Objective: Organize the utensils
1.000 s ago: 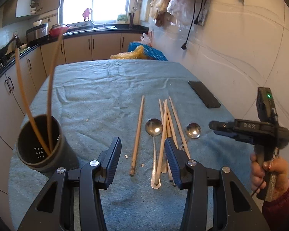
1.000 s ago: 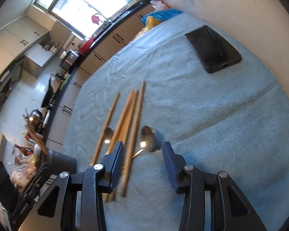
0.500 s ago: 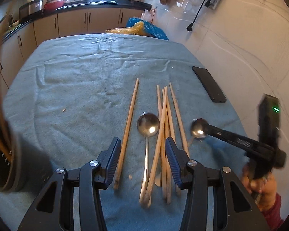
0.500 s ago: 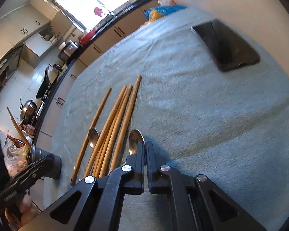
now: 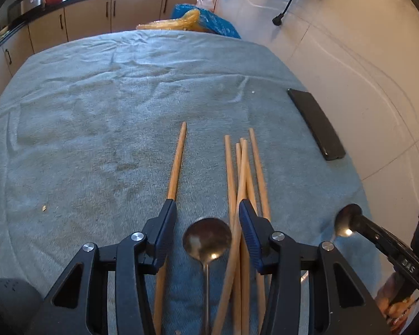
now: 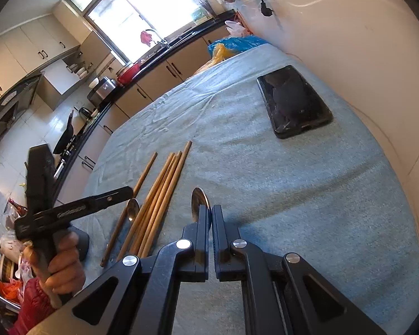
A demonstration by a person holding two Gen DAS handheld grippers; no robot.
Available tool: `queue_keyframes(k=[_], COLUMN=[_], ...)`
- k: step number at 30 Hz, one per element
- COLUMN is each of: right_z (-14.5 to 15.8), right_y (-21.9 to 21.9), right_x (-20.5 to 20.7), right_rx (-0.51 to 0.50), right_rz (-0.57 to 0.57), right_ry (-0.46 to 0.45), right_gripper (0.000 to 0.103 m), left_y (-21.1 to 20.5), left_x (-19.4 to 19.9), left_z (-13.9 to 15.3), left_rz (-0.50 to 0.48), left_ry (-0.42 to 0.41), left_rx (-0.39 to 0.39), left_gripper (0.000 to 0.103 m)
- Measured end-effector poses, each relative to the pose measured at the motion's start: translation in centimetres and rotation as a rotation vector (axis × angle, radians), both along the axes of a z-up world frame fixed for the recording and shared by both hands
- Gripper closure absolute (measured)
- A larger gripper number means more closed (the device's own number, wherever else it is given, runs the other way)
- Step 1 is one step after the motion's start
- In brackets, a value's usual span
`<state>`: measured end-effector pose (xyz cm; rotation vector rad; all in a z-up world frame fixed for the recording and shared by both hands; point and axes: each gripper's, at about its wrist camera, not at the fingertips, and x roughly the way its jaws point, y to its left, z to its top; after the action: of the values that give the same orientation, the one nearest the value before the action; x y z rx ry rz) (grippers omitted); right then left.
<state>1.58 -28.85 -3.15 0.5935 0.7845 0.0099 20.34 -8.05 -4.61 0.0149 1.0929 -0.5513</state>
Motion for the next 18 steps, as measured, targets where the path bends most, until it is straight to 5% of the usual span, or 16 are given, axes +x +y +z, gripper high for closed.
queue_keyframes(k=[8,18], right_z=[-0.2,-0.4], right_y=[-0.1,0.1], right_x=[0.0,-0.2], right_rx=[0.025,0.034], right_rz=[0.002,0.004], right_ry=[-0.004,-0.004], right_gripper=[0.100,0.100], left_y=[-0.3,0.7], left_x=[-0.3,-2.1], left_z=[-1.1,-1.6], left_rz=[-0.055,-0.054], left_ry=[0.014,0.016], left_rx=[0.010,-0.031], left_gripper=[0.059,0.076])
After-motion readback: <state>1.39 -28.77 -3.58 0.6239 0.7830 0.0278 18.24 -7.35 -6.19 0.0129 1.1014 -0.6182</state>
